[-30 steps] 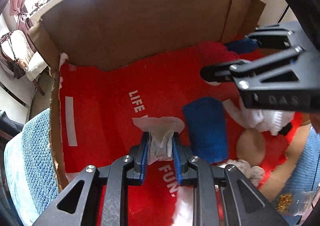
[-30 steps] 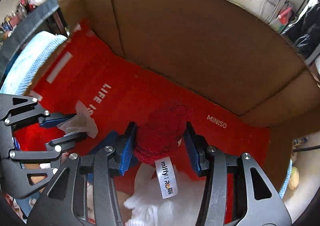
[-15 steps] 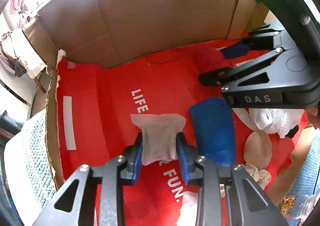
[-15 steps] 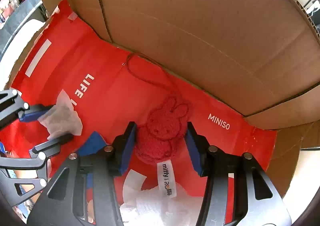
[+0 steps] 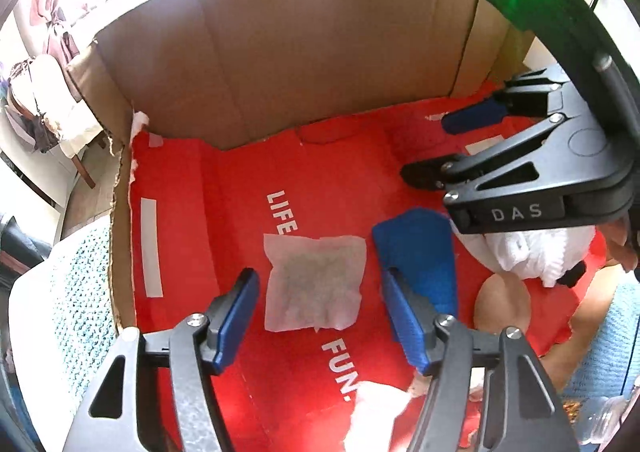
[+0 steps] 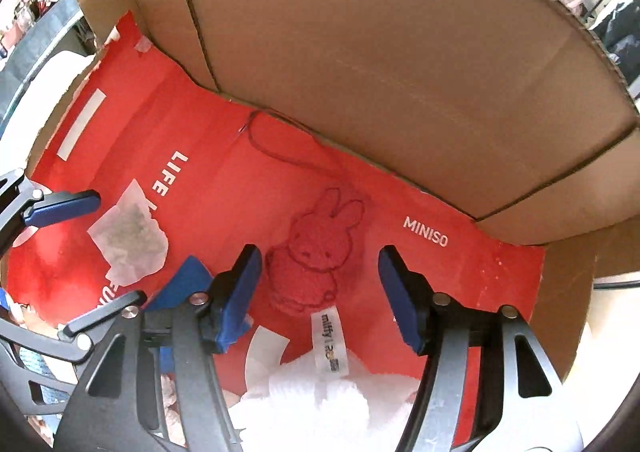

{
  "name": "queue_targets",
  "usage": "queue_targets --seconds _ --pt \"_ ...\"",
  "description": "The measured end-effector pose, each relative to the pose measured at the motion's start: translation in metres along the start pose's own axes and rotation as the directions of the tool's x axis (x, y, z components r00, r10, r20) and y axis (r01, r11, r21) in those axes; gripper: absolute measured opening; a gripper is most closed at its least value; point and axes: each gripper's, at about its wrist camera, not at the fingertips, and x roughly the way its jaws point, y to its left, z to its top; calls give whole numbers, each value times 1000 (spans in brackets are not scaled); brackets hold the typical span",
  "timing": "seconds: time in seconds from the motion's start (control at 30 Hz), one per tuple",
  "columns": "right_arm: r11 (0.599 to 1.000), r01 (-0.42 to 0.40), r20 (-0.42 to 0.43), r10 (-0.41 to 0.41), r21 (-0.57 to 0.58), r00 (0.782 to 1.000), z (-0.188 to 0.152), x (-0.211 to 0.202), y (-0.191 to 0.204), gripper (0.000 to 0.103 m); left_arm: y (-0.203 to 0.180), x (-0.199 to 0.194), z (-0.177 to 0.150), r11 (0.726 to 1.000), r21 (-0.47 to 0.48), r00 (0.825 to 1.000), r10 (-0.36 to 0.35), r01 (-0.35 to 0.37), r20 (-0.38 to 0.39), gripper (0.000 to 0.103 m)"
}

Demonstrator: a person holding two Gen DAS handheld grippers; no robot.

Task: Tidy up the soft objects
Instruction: 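Open both tools to release the pouch and tissue in the box, then withdraw both tools from the box toward the bunny ring and bath puff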

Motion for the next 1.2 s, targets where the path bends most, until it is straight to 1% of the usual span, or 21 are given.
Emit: queue_targets --seconds 0.03,0.1,0.23,0.3,0.37,0.4,0.43,0.47,0.5,0.6,0.67,0.77,0.87,0.97,1.03,1.1,1.13,1.2 --pt "1000 3 4 -3 2 1000 -1 -2 -1 67 0 -2 0 1000 0 1000 1 -1 5 73" --pt "1000 17 17 -17 4 1000 -8 -9 -3 67 -5 -10 -3 1000 10 1000 14 -15 27 74" --pt "1000 11 53 -12 26 999 -23 -29 -7 67 -4 -25 -10 1000 12 998 18 -19 62 81" --pt "999 16 78 -19 33 997 -29 -43 -6 67 -6 -37 -16 1000 7 996 22 -23 82 82" --pt "999 8 103 -13 44 995 -43 -61 -7 67 -8 -47 -21 1000 2 995 22 -22 97 84" --pt "999 6 116 -12 48 993 -48 -69 -8 68 -10 -55 -26 1000 -7 994 19 -18 111 87" --pt "999 7 127 -13 50 992 -53 -77 -8 71 -10 -60 -30 1000 -15 993 16 -14 120 91" --pt "998 13 143 -21 55 989 -56 -89 1 75 -10 -67 -33 1000 -25 991 13 -10 132 93" --pt "998 16 157 -25 60 987 -58 -99 4 76 -10 -75 -39 999 -36 989 12 -6 148 93" --pt "997 15 194 -30 78 980 -80 -125 4 76 -10 -95 -52 998 -57 984 0 10 177 94" --pt "996 22 215 -41 90 976 -94 -141 3 77 -8 -105 -58 998 -69 981 -2 16 194 97" --pt "994 13 248 -41 112 968 -115 -158 -2 80 -11 -121 -71 997 -81 974 5 14 228 99" --pt "990 4 276 -43 139 960 -137 -175 -9 81 -16 -135 -83 996 -89 968 16 7 250 101" --pt "988 7 302 -54 156 952 -168 -190 -12 81 -16 -147 -101 996 -94 962 28 -2 273 101" --pt "987 8 320 -60 161 946 -189 -200 -14 81 -16 -155 -113 995 -94 956 47 -21 290 101" --pt "987 3 338 -58 163 939 -211 -205 -12 82 -18 -168 -130 994 -96 941 72 -42 329 103" --pt "987 1 345 -58 163 937 -224 -207 -11 86 -18 -173 -137 994 -96 936 78 -47 345 103" --pt "986 15 356 -73 164 932 -243 -211 -8 87 -19 -184 -153 993 -102 923 94 -60 372 103"
